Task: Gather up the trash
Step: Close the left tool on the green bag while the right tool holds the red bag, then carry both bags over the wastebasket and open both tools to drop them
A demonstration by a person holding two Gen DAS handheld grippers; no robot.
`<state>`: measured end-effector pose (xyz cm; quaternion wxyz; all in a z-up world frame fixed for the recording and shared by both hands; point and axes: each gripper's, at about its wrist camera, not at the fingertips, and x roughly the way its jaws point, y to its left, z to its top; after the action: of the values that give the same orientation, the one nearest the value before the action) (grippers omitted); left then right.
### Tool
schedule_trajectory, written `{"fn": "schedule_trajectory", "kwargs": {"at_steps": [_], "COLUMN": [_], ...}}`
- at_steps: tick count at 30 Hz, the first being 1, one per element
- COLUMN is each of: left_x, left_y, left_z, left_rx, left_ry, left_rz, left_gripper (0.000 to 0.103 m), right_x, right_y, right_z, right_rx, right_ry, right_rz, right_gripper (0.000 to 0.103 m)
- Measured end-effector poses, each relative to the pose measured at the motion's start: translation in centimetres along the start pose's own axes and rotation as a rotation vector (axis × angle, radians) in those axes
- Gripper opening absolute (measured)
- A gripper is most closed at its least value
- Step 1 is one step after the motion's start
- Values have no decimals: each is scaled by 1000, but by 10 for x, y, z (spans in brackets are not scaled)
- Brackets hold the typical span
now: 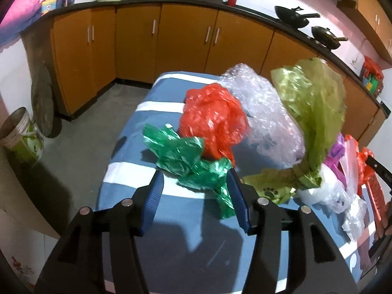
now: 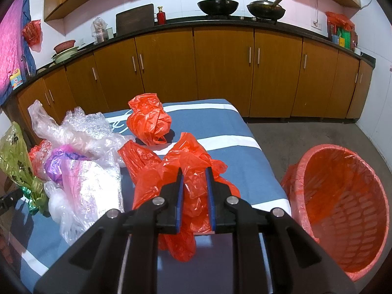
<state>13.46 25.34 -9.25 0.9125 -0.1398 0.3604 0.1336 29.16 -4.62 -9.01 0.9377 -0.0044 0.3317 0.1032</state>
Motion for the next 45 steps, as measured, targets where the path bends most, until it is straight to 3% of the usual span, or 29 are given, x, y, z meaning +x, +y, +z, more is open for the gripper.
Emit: {"fn": "schedule_trajectory", "kwargs": {"at_steps": [7,11,15,20,34,45], "left_x": [10,11,15,15,-28,-81], "left_y": [1,-4,-5,-7,-15,-51], "left_z": [9,14,16,18,6,21], "left_rx": [-17,-12,-13,4,22,99], "left_ry": [8,3,6,-5,-47,-144], "left_rz": [36,36,25,10,-54,-145], "left_gripper": [52,39,17,2,0,0], "right_x": [-3,-3,-4,-7,-31,-65], "right_y": [0,0,0,0,-5,-16], "right_z": [0,-1,-2,-1,-2,7], "right_rx": [-2,-5,-7,-10,-8,19], "right_ry": [-5,-2,-3,-6,-37,-88], "right_rz": [-2,-4,-7,-11,-9,2], "right_gripper": [18,18,18,18,17,15]}}
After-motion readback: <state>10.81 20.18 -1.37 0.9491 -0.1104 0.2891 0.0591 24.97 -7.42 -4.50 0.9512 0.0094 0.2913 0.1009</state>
